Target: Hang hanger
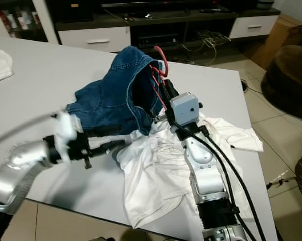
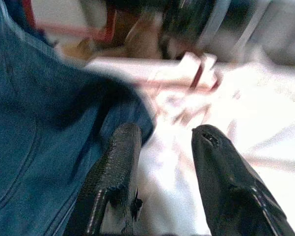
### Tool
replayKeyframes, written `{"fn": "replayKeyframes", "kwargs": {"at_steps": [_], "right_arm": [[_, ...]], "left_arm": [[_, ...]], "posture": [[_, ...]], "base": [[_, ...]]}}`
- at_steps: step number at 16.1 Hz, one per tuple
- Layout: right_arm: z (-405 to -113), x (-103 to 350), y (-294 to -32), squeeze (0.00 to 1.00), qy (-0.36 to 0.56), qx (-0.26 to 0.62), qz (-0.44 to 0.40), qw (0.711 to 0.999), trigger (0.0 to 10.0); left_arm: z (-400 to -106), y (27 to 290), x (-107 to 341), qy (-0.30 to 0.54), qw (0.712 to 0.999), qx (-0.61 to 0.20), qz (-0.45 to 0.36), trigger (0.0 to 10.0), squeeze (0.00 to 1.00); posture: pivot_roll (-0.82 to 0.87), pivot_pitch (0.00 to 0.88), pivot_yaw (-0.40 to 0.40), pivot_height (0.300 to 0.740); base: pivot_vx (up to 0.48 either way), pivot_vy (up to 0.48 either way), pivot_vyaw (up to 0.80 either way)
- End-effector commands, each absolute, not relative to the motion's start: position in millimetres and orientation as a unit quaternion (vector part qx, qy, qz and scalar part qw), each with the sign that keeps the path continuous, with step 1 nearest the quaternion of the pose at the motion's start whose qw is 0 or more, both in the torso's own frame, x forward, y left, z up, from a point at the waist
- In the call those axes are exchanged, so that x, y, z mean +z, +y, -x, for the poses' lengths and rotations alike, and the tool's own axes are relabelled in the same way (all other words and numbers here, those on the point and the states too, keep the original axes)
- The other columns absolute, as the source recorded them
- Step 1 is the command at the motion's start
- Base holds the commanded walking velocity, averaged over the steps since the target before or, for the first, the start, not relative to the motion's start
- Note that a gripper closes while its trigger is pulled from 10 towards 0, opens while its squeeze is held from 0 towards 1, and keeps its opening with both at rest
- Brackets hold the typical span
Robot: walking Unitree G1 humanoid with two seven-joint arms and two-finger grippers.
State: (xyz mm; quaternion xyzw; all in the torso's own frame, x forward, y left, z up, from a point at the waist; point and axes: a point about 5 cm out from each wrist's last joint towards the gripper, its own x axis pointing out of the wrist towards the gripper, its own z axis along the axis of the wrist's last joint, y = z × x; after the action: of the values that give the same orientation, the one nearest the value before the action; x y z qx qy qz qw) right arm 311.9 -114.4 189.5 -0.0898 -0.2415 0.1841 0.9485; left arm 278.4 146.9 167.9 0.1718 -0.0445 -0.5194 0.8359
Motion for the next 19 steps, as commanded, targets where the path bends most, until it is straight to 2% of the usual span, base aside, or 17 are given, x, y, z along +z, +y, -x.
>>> {"fn": "replayKeyframes", "kwargs": {"at_steps": [1,3,4,7,9,10,11,15,18,19], "right_arm": [[-309,194,-114,0.0,-0.262,0.196,0.114,0.938,10.0],[-307,194,-115,0.0,-0.266,0.204,0.132,0.933,10.0],[-304,193,-117,0.0,-0.271,0.213,0.157,0.925,10.0],[-296,189,-115,0.0,-0.286,0.238,0.205,0.905,10.0],[-288,182,-108,0.0,-0.303,0.268,0.264,0.876,10.0],[-286,181,-106,0.0,-0.307,0.272,0.274,0.87,10.0],[-279,177,-99,0.0,-0.325,0.287,0.305,0.848,10.0],[-277,180,-96,0.0,-0.346,0.282,0.304,0.841,10.0],[-278,184,-84,0.0,-0.365,0.286,0.297,0.835,10.0],[-278,183,-83,0.0,-0.366,0.287,0.297,0.834,10.0]], "left_arm": [[-287,152,173,-0.062,0.837,-0.493,-0.229,10.0,0.0],[-293,157,184,-0.099,0.842,-0.459,-0.264,10.0,0.0],[-300,161,196,-0.146,0.839,-0.418,-0.316,10.0,0.0],[-308,168,220,-0.189,0.843,-0.389,-0.32,10.0,0.0],[-313,176,226,-0.194,0.85,-0.374,-0.315,10.0,0.0],[-315,179,227,-0.196,0.851,-0.367,-0.322,10.0,0.0],[-322,198,234,-0.192,0.85,-0.332,-0.36,10.0,0.0],[-330,229,250,-0.178,0.845,-0.293,-0.41,10.0,0.0],[-340,270,266,-0.133,0.822,-0.236,-0.5,10.0,0.0],[-341,273,267,-0.13,0.821,-0.233,-0.505,10.0,0.0]], "posture": [[0.04,0.076,0.001,0.74],[0.04,0.077,0.001,0.74],[0.03,0.079,0.0,0.74],[0.03,0.079,-0.001,0.74],[0.03,0.078,0.0,0.74],[0.03,0.079,0.001,0.74],[0.03,0.08,-0.001,0.74],[0.03,0.08,-0.001,0.74],[0.03,0.081,-0.004,0.74],[0.03,0.081,-0.004,0.74]], "base": [[0.0,0.0,0.0],[0.0,0.0,0.0],[0.0,0.0,0.0],[0.0,0.0,0.0],[0.0,0.0,0.0],[0.0,0.0,0.0],[0.0,0.0,0.0],[0.0,0.0,0.0],[0.0,0.0,0.0],[0.0,0.0,0.0]]}}
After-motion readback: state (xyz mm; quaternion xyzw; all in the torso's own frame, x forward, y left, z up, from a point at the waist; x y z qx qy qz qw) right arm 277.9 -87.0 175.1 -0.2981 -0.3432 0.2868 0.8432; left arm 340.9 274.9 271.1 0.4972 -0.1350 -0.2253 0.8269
